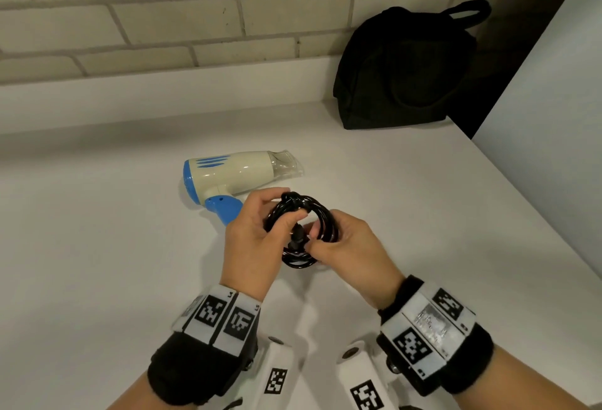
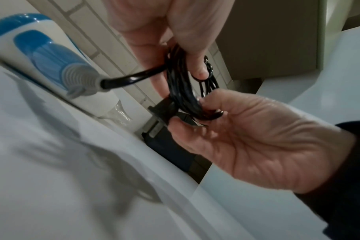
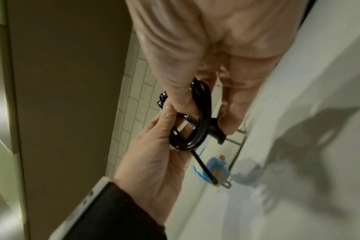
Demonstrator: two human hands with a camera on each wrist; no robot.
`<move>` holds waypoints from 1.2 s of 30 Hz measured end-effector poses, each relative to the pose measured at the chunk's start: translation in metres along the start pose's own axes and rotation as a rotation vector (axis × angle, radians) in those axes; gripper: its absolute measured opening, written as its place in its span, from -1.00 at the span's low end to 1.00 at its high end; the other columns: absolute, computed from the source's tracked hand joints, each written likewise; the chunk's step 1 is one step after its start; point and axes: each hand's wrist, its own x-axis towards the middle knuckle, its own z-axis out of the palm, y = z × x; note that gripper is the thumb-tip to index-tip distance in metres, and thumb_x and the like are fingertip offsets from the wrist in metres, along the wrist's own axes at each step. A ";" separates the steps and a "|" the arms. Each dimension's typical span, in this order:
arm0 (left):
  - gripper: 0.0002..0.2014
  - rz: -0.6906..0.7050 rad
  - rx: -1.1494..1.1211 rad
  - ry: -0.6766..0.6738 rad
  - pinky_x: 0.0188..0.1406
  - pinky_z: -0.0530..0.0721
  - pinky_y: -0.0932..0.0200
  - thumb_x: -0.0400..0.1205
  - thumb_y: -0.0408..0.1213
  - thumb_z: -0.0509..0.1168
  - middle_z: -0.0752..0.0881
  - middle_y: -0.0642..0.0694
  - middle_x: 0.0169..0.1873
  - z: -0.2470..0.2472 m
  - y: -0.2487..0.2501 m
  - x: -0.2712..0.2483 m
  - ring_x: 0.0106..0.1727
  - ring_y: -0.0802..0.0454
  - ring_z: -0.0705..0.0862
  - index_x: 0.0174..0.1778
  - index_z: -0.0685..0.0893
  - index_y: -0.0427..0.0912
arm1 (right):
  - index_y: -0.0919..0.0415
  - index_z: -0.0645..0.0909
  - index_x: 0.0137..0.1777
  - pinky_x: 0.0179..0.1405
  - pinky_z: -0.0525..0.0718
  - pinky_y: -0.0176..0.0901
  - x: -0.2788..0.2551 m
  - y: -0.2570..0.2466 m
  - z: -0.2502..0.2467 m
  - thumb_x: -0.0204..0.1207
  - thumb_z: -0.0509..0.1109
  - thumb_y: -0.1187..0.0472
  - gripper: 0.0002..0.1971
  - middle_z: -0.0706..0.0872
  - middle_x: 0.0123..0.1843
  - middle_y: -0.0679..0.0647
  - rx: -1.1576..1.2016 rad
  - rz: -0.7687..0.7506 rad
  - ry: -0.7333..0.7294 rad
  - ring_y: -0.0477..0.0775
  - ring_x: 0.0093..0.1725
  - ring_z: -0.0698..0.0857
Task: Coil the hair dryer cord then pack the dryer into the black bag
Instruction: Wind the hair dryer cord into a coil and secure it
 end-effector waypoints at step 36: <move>-0.96 -0.214 0.134 -0.265 -0.39 0.64 0.47 0.45 -0.24 0.39 0.76 0.01 -0.41 -0.020 0.001 0.013 -0.40 0.26 0.70 -0.24 0.71 -0.10 | 0.24 0.47 -0.22 -0.44 0.71 -0.27 0.004 0.008 -0.010 0.32 0.32 0.68 -0.69 0.79 -0.35 0.09 0.432 0.115 -0.129 0.00 -0.39 0.77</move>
